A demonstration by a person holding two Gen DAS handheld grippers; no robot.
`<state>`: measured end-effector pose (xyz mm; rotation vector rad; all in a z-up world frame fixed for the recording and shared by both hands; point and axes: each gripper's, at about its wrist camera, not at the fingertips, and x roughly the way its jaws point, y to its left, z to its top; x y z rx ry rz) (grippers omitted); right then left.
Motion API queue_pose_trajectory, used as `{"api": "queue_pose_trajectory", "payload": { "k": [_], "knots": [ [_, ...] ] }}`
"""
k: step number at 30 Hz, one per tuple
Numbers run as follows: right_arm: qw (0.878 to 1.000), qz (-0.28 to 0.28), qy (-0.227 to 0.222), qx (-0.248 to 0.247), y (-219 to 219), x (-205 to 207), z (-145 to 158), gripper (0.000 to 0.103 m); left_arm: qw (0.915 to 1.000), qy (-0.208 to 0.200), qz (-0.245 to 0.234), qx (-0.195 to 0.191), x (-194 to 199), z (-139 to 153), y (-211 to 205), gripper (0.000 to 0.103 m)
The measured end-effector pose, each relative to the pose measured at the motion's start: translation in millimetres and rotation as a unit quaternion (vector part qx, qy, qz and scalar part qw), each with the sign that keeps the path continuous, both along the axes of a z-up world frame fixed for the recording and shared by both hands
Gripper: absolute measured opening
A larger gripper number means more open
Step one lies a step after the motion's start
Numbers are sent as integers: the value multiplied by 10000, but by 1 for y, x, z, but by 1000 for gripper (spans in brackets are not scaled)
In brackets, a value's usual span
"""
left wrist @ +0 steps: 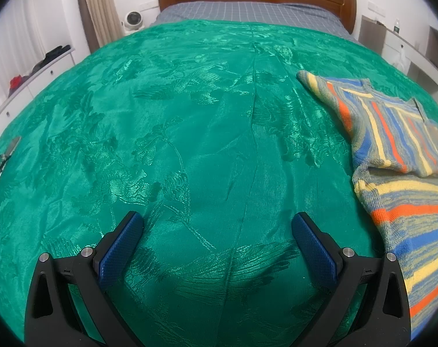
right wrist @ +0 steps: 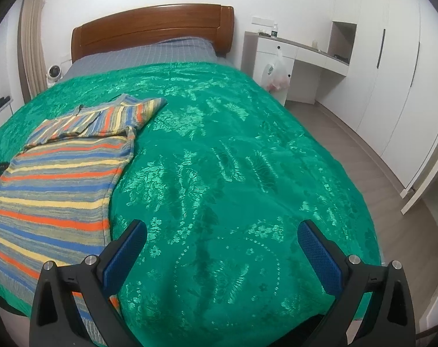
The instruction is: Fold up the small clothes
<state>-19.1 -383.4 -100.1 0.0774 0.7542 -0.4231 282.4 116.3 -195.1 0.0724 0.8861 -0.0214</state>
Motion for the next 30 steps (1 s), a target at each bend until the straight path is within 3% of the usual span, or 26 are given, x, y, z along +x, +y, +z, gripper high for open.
{"api": "queue_pose_trajectory", "payload": {
  "k": [14, 22, 30],
  "knots": [
    [9996, -198, -164, 115, -19, -4, 8, 102, 10000, -1, 2, 2, 0, 0, 0, 103],
    [9994, -110, -290, -168, -15, -7, 21, 102, 10000, -7, 5, 4, 0, 0, 0, 103],
    [9991, 248, -284, 185, 2, -1, 26, 102, 10000, -16, 7, 4, 0, 0, 0, 103]
  ]
}}
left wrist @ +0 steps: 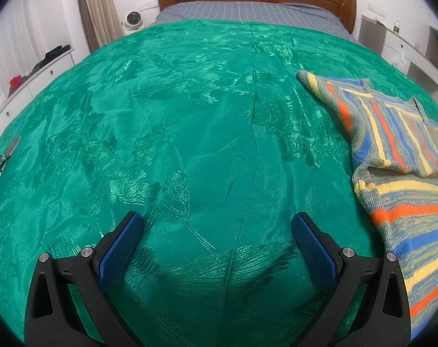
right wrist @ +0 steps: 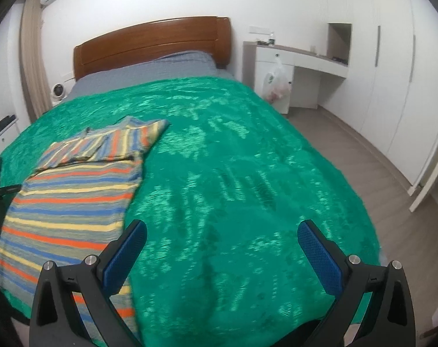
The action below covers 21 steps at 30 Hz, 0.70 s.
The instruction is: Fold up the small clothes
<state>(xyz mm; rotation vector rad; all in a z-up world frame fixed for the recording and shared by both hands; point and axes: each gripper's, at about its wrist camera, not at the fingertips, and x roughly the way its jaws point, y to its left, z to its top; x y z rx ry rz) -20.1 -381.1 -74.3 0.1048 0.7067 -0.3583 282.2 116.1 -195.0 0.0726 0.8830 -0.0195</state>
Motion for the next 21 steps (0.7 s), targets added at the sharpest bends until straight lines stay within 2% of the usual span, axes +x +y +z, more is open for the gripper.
{"api": "queue_pose_trajectory", "payload": {
  "k": [8, 14, 18, 21],
  "knots": [
    [9972, 650, -85, 353, 20, 1, -3, 102, 10000, 26, 24, 0, 3, 1, -1, 103],
    [9932, 854, 245, 757, 30, 16, -16, 102, 9988, 453, 99, -147, 5, 9, 2, 102],
    [9913, 1077, 332, 675, 31, 16, -9, 102, 9982, 288, -392, -362, -46, 39, 7, 101],
    [9858, 1376, 474, 836, 33, 12, -5, 102, 9908, 457, -1175, -499, -117, 60, 2, 102]
  ]
}}
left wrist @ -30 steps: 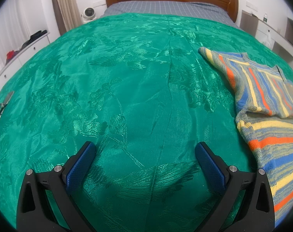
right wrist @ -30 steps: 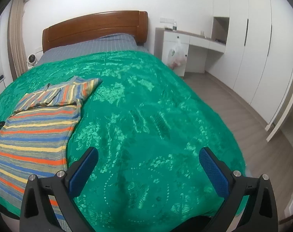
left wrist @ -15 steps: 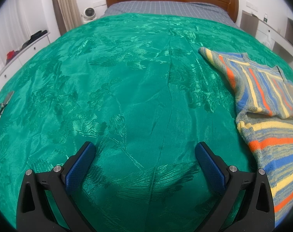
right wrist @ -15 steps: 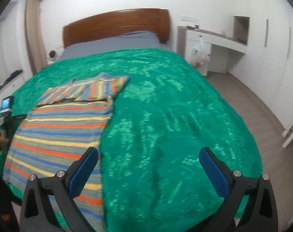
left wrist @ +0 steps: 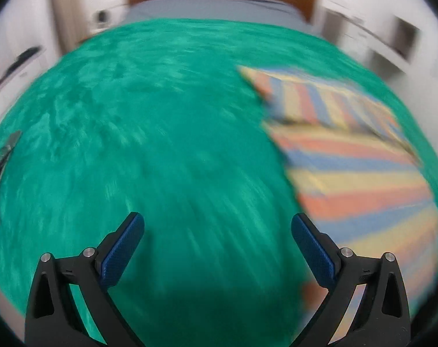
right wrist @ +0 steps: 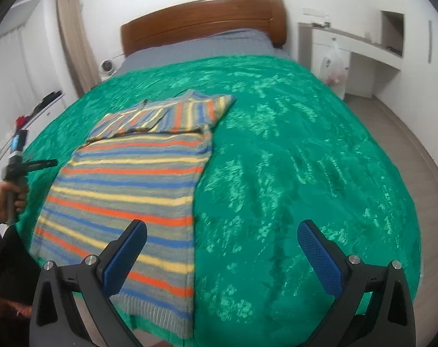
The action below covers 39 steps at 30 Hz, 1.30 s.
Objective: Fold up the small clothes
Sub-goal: 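Grasp the sweater hem with the left gripper while the right gripper grasps the hem too, then lift the hem with both grippers and fold it over toward the collar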
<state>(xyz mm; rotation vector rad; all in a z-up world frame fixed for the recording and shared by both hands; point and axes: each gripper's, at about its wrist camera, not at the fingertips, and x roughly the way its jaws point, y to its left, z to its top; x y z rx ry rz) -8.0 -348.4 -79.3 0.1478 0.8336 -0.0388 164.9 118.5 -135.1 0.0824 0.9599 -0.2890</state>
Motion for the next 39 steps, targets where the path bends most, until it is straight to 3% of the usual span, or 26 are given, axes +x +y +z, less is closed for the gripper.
{"api": "queue_pose_trajectory", "payload": {
  "k": [3, 6, 8, 12, 13, 16, 19, 21, 22, 23, 25, 31, 34, 39],
  "knots": [
    [9981, 484, 282, 275, 10, -5, -3, 102, 9966, 471, -680, 62, -68, -5, -14, 102],
    [9921, 788, 799, 556, 24, -6, -20, 102, 9930, 925, -727, 62, -98, -25, -21, 100],
    [9888, 776, 1060, 714, 28, -6, -33, 102, 9904, 1178, -712, -87, -106, -34, -24, 80],
    [9808, 573, 1550, 1034, 29, -3, -60, 101, 9869, 1435, -667, -304, -108, -41, -29, 56],
    [9790, 513, 1648, 1084, 28, -2, -64, 100, 9858, 1479, -709, -360, -108, -42, -31, 46],
    [9721, 392, 1875, 1353, 26, 3, -78, 87, 9827, 1602, -866, -325, -116, -47, -41, 25],
    [9649, 425, 2105, 1514, 29, 6, -91, 63, 9803, 1715, -939, -295, -117, -52, -46, 11],
    [9573, 466, 2322, 1656, 30, 8, -102, 21, 9803, 1709, -911, -378, -117, -52, -42, 6],
    [9563, 435, 2416, 1586, 29, 7, -105, 13, 9804, 1691, -898, -468, -117, -49, -39, 5],
    [9561, 410, 2419, 1606, 26, 5, -104, 6, 9807, 1654, -890, -539, -118, -45, -36, 5],
    [9540, 358, 2239, 1963, 16, -1, -91, 6, 9806, 1595, -859, -745, -120, -35, -26, 4],
    [9529, 326, 1241, 2750, -8, -4, -34, 6, 9706, 1252, -624, -1959, -107, 11, 0, 4],
    [9524, 330, 708, 2945, -19, 21, -13, 6, 9659, 895, -462, -2385, -76, 31, 3, 4],
    [9612, 249, 170, 2743, -38, 95, 5, 6, 9684, 336, -251, -2457, 8, 52, -11, 4]
  ]
}}
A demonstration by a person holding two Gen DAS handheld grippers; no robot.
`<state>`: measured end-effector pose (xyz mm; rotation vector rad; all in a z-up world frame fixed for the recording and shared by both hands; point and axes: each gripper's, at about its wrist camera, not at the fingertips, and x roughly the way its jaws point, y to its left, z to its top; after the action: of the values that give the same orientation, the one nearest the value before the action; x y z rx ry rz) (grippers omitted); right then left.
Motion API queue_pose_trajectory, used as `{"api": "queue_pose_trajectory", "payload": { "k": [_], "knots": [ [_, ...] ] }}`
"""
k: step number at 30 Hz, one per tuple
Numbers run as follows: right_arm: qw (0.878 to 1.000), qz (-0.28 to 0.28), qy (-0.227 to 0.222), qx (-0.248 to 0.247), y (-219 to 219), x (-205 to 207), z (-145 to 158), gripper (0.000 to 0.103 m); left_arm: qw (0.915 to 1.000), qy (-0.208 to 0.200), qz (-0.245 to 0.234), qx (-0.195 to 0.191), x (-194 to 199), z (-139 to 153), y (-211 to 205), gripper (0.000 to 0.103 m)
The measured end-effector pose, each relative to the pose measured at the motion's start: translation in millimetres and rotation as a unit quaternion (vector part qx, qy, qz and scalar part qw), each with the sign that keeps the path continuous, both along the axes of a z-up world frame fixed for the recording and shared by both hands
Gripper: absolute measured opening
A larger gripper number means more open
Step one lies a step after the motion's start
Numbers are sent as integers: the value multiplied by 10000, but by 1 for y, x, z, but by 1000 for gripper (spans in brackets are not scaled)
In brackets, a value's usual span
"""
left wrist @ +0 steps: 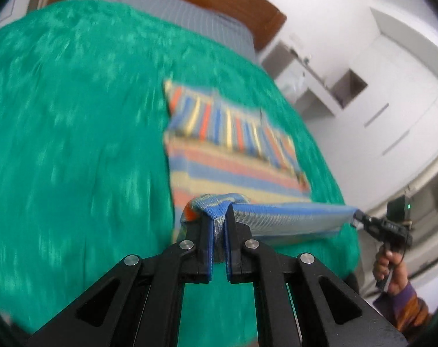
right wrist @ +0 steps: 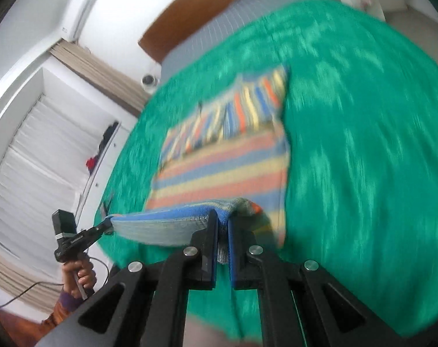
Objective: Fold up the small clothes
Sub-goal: 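Lift the hem with both grippers and fold it over toward the collar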
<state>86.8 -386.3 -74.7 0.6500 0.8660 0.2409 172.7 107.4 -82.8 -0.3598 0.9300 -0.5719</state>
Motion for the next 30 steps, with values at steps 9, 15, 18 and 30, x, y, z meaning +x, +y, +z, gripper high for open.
{"api": "queue_pose_trajectory", "payload": {
  "k": [9, 15, 18, 30],
  "knots": [
    [9990, -434, 102, -15, -35, 163, -24, 6, 9976, 9, 479, 493, 162, -14, -62, 4],
    [9962, -716, 446, 228, -66, 238, -64, 6, 9951, 195, 585, 774, 220, -41, -76, 4],
    [9937, -692, 721, 504, -77, 263, -87, 10, 9918, 515, 669, 957, 246, -60, -80, 11],
    [9898, 847, 1137, 115, -63, 258, -64, 20, 9945, 399, -602, 754, 222, -25, -60, 68]
  ]
}}
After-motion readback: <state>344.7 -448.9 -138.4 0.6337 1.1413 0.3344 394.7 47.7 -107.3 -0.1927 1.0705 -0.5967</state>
